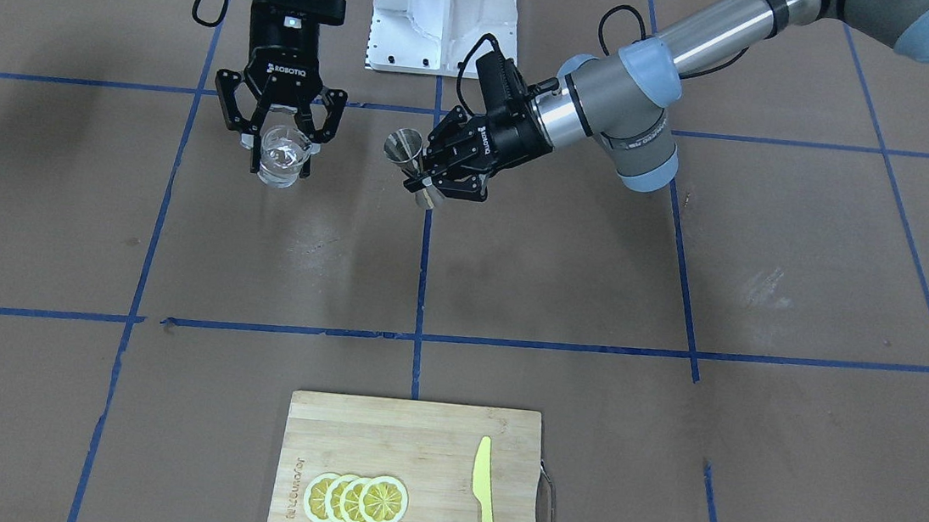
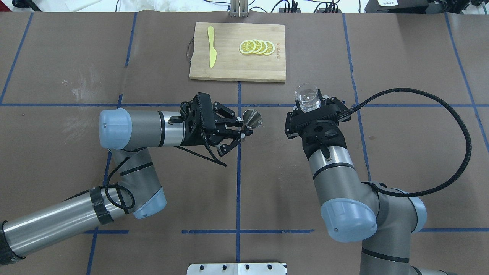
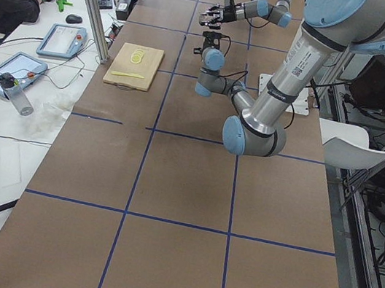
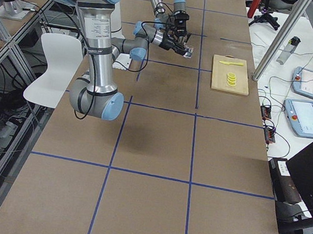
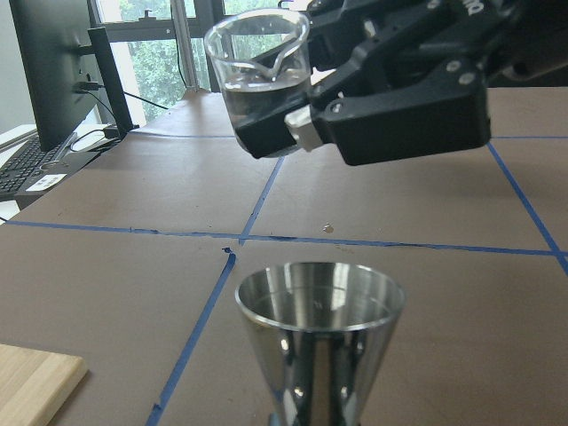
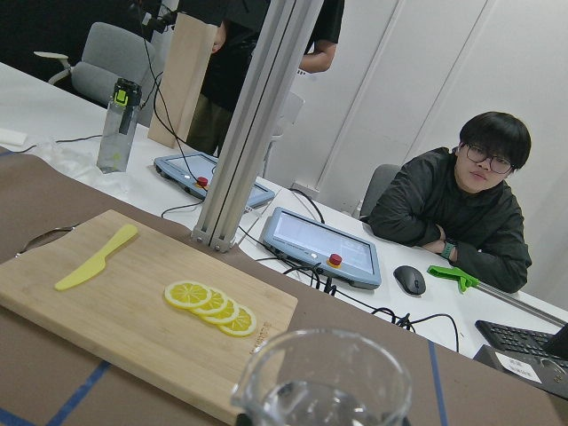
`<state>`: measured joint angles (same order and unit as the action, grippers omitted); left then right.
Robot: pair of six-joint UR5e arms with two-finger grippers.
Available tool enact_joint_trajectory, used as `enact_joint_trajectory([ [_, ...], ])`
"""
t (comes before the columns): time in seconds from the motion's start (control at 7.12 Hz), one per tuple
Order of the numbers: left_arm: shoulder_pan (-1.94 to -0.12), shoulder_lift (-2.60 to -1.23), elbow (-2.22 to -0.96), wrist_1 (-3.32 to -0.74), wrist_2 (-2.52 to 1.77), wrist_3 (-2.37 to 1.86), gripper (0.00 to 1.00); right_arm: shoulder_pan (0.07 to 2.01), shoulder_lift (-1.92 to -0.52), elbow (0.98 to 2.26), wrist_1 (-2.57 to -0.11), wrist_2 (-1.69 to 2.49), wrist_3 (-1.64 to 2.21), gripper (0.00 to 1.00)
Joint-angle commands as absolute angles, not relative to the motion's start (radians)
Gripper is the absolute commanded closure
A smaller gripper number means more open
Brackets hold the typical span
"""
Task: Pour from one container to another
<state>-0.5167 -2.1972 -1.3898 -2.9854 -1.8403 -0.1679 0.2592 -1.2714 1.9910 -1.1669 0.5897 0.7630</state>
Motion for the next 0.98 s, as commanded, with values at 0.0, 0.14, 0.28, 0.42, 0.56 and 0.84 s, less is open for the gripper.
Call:
enact_joint_trajectory([
  [0.0, -0.511, -2.21, -1.39, -2.97, -1.829, -0.199, 1.0, 0.261, -1.279, 2.011, -1.164, 0.591, 0.718, 1.0],
  [0.14, -0.506, -2.21, -1.388, -2.968, -1.827, -0.202, 1.0, 0.261, -1.273, 2.028, -1.166, 0.585, 0.665, 1.0],
  [0.28, -0.502, -2.21, -1.388, -2.968, -1.825, -0.202, 1.0, 0.259, -1.272, 2.042, -1.172, 0.584, 0.655, 1.0],
  [0.42, -0.494, -2.212, -1.387, -2.968, -1.803, -0.202, 1.0, 0.259, -1.272, 2.042, -1.173, 0.583, 0.65, 1.0],
  [0.56, -0.485, -2.212, -1.387, -2.968, -1.799, -0.202, 1.0, 0.258, -1.27, 2.04, -1.177, 0.578, 0.606, 1.0],
  [0.84, -0.483, -2.214, -1.387, -2.968, -1.798, -0.204, 1.0, 0.255, -1.262, 2.037, -1.177, 0.568, 0.58, 1.0],
])
